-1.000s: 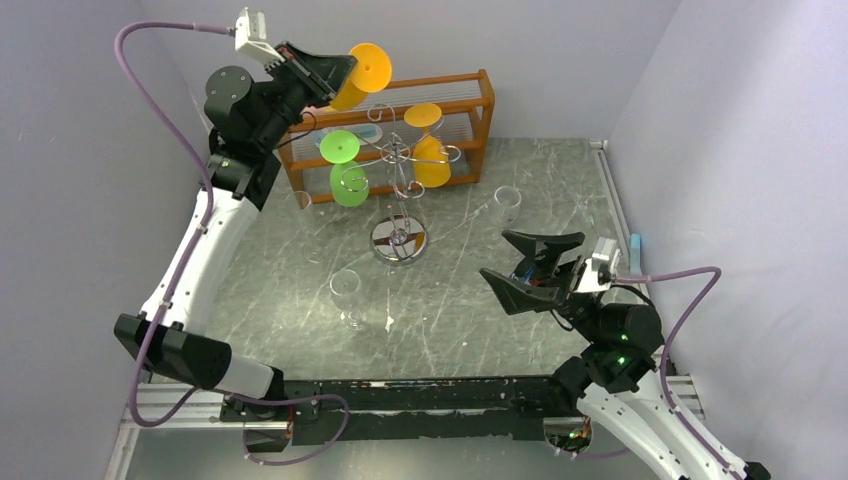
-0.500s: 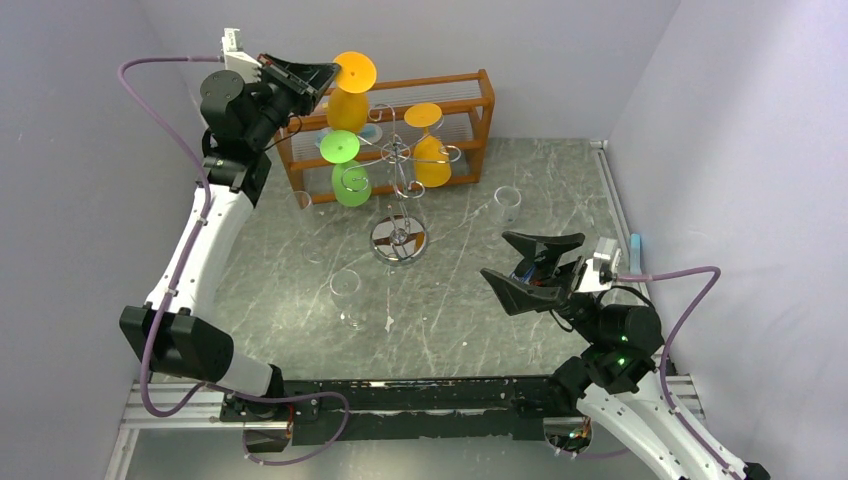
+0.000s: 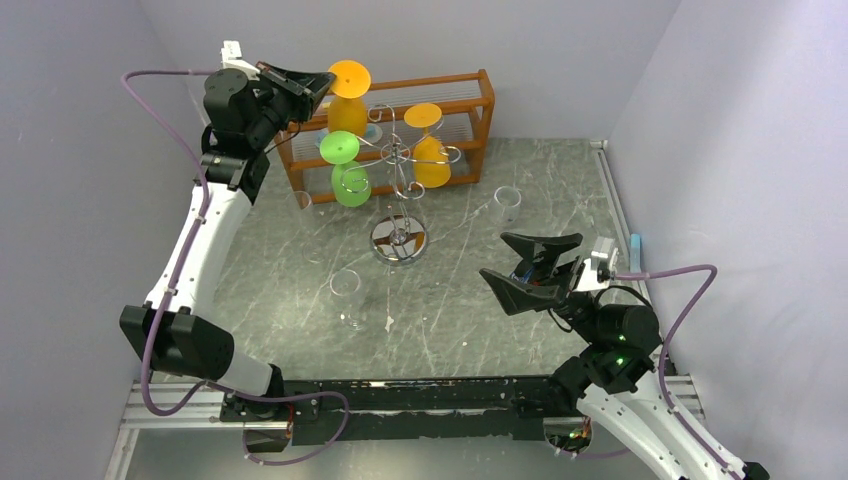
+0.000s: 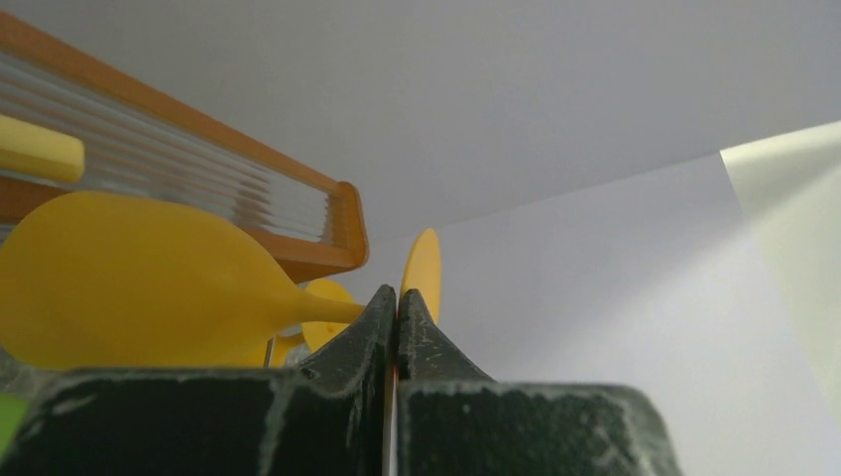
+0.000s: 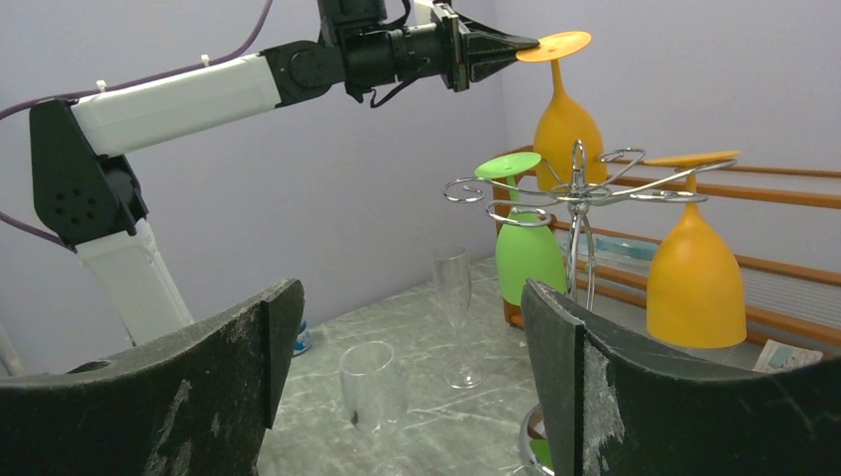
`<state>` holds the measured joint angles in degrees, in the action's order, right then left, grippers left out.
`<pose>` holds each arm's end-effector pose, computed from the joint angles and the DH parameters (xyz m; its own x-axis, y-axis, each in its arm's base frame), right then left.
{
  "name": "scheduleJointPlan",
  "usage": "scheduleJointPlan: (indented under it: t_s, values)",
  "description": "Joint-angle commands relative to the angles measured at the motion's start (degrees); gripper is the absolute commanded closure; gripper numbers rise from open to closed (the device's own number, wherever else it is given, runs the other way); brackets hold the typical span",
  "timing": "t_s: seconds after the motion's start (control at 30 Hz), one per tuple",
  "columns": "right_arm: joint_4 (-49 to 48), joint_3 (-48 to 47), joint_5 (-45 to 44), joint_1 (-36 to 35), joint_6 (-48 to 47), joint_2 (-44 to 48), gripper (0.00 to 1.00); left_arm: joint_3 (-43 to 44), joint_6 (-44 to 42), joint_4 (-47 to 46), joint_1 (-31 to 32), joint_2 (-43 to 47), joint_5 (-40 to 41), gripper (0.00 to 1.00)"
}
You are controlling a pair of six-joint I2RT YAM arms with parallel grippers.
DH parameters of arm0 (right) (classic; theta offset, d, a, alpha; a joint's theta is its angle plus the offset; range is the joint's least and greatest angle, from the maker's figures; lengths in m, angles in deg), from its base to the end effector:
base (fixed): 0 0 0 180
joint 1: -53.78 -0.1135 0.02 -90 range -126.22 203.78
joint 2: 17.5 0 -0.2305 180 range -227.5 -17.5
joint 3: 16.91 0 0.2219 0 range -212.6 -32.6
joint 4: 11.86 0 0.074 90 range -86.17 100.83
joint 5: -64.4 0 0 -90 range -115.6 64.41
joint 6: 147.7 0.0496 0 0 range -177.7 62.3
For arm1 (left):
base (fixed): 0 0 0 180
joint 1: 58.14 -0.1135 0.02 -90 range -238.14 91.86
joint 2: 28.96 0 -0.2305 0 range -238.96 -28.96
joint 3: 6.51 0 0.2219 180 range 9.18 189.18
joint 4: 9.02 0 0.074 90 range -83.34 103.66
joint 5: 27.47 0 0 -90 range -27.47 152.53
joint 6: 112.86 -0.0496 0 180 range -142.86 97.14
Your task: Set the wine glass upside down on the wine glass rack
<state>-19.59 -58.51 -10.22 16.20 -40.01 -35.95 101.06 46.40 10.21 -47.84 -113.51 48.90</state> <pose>0.0791 0.0775 0.3362 0.1540 0.4882 -0.8590 -0.8557 0.5006 0.1311 0.3170 -0.0695 0.4378 -0.3558 -0.8591 -0.3679 0.2043 0.3127 -0.9276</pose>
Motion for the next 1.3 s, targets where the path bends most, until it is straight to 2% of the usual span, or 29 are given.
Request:
scheduleJointPlan:
  t_s: [0.0,0.1,0.87,1.27]
  values:
    - [-0.73,0.69,-0.62,-0.27,0.42,0.27,0.16,3.29,2.97,8.31,-0.37,0.57,3.32,0.95]
    - [-0.88,0.62,-0.53,-0.18,0.66,-0.04,0.16,6.16,3.7,13.44,-0.36,-0.11,5.52,0.95]
    - [-0.59,0.86,-0.96,-0.17,0.8,0.43,0.17,4.5,7.9,16.38,-0.29,-2.62,4.74,0.95]
    - [-0.65,1.3,-0.88,-0.17,1.36,0.7,0.17,6.39,5.42,20.49,-0.29,1.09,9.91,0.95]
